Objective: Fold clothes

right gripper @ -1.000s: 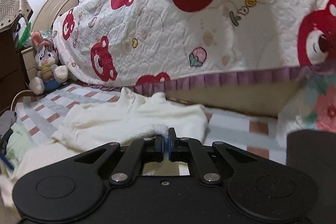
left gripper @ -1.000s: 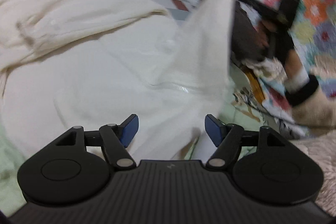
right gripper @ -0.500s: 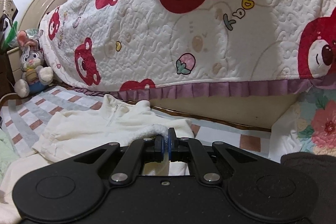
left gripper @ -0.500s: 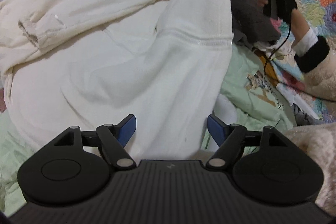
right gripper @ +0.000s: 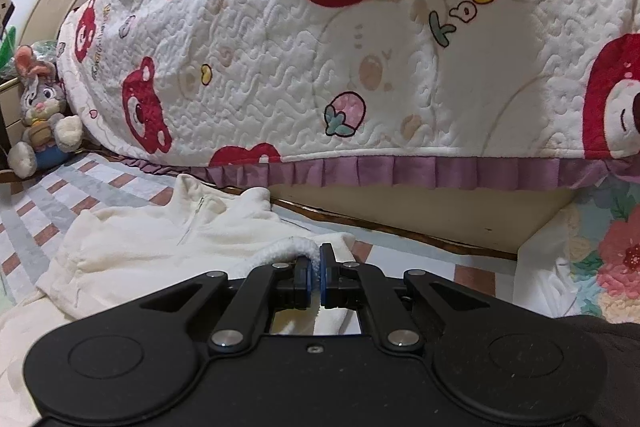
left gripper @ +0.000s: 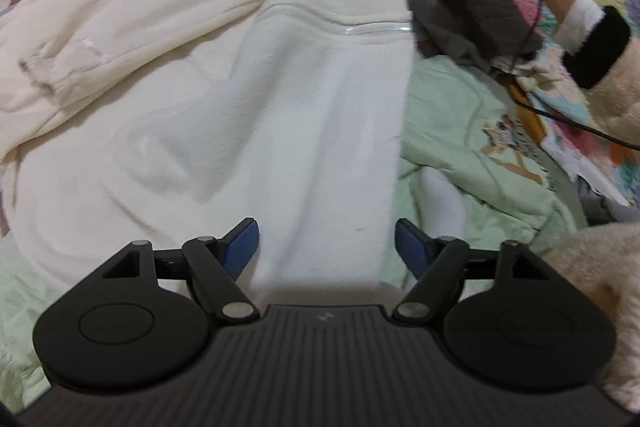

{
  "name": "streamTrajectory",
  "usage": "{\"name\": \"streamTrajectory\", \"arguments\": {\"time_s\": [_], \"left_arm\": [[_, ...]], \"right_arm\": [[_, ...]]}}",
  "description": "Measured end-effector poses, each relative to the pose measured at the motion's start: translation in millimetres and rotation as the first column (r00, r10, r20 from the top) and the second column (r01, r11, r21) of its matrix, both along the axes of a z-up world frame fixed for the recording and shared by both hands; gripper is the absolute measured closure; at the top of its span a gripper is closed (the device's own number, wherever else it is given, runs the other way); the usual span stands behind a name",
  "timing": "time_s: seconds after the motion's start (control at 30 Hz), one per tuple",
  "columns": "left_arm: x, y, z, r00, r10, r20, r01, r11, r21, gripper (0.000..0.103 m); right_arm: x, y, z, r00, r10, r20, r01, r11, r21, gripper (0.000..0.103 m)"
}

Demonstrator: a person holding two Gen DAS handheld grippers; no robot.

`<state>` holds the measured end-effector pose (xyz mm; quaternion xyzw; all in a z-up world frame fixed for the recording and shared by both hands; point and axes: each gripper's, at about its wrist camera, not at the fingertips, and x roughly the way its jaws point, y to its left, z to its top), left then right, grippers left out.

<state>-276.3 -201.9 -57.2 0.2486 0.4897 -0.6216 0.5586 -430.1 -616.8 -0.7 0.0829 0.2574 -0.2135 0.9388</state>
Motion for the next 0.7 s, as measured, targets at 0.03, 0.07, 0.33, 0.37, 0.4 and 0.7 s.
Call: {"name": "streamTrajectory", "arguments": {"time_s": [0.03, 0.07, 0.33, 0.37, 0.4, 0.7], "left_arm": [[0.0, -0.1, -0.4, 1.000, 0.002, 0.009, -0.002, 1.000, 0.005, 0.041], [1.1, 0.8, -1.9, 1.000, 0.013, 0.021, -0.014, 1.000, 0.022, 0.048], [-14.8, 12.4, -5.6, 0.957, 0.007, 0.291, -0.038, 0.994, 0.102, 0.082], [-16.4, 13.9, -2.8, 0.942, 0.004, 0.334, -0.039, 0.994, 0.098, 0.086], [-17.9, 15.7, 0.4, 0.925, 0.003, 0.380, -0.042, 0.995, 0.093, 0.088], [13.2, 26.8, 29.0, 0.820, 0.125, 0.559, -0.167, 0.986, 0.024, 0.091]], "right_arm": [[1.5, -1.6, -0.7, 1.000, -0.002, 0.001, 0.002, 1.000, 0.003, 0.098], [2.9, -2.9, -1.6, 1.000, -0.004, 0.002, 0.004, 1.000, 0.006, 0.098], [-2.6, -9.0, -8.1, 1.000, -0.014, -0.018, 0.014, 1.000, 0.014, 0.099], [-4.4, -9.6, -8.5, 1.000, -0.015, -0.021, 0.015, 1.000, 0.014, 0.099], [-6.1, -10.2, -8.7, 1.000, -0.017, -0.023, 0.018, 1.000, 0.014, 0.099], [-27.2, -21.1, -2.3, 0.996, -0.084, -0.013, 0.084, 0.996, 0.011, 0.099]]}}
